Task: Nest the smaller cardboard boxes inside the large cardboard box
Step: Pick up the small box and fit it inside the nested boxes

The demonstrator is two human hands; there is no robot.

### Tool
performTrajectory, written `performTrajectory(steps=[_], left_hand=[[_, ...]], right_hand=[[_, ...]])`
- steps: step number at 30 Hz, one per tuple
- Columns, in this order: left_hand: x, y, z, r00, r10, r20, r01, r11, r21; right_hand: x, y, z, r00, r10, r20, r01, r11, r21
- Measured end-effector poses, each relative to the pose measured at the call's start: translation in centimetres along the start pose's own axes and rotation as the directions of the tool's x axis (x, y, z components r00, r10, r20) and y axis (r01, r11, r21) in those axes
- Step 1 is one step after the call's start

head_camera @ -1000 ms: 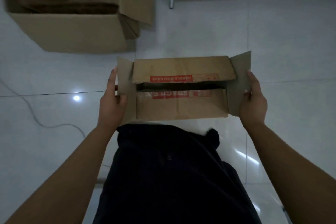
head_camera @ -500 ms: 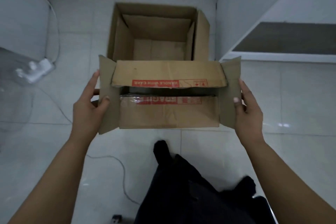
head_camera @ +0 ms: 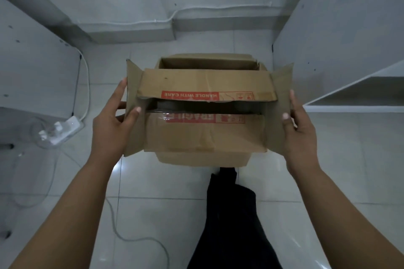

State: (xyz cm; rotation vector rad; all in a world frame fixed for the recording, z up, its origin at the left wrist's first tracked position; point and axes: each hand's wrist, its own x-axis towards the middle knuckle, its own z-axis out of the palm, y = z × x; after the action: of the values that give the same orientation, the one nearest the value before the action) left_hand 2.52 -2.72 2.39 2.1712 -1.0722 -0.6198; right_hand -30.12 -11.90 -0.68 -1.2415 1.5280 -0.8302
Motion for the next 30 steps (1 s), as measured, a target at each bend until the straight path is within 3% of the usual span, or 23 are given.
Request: performTrajectory(steps=[12, 17, 22, 27, 30], left_hand=[[12.7, -0.4, 3.0, 0.997, -0.005, 0.080, 0.001, 0.999, 0.052], [14.6, -1.4, 4.7, 0.987, -0.021, 0.162, 0.018, 1.000, 0.018], [15.1, -3.0, 4.8, 0.980, -0.071, 0.187, 0.072, 0.997, -0.002], [15.4, -5.4, 6.2, 0.944, -0.104, 0.313, 0.108, 0.994, 0.004], [16.2, -7.2, 7.5, 0.917, -0.089, 0.389, 0.088, 0.996, 0.019]], right_hand=[[10.1, -0.1, 4.3, 0.991, 0.132, -0.005, -0.131, 0.983, -0.125], [11.8, 0.3, 5.0, 0.992, 0.111, -0.054, -0.122, 0.951, -0.284], [11.9, 0.4, 5.3, 0.990, 0.107, -0.097, -0.132, 0.939, -0.318], [11.7, 1.6, 7.1, 0.985, 0.146, -0.087, -0.168, 0.914, -0.370], [12.6, 3.1, 8.3, 0.993, 0.105, -0.061, -0.122, 0.859, -0.497]])
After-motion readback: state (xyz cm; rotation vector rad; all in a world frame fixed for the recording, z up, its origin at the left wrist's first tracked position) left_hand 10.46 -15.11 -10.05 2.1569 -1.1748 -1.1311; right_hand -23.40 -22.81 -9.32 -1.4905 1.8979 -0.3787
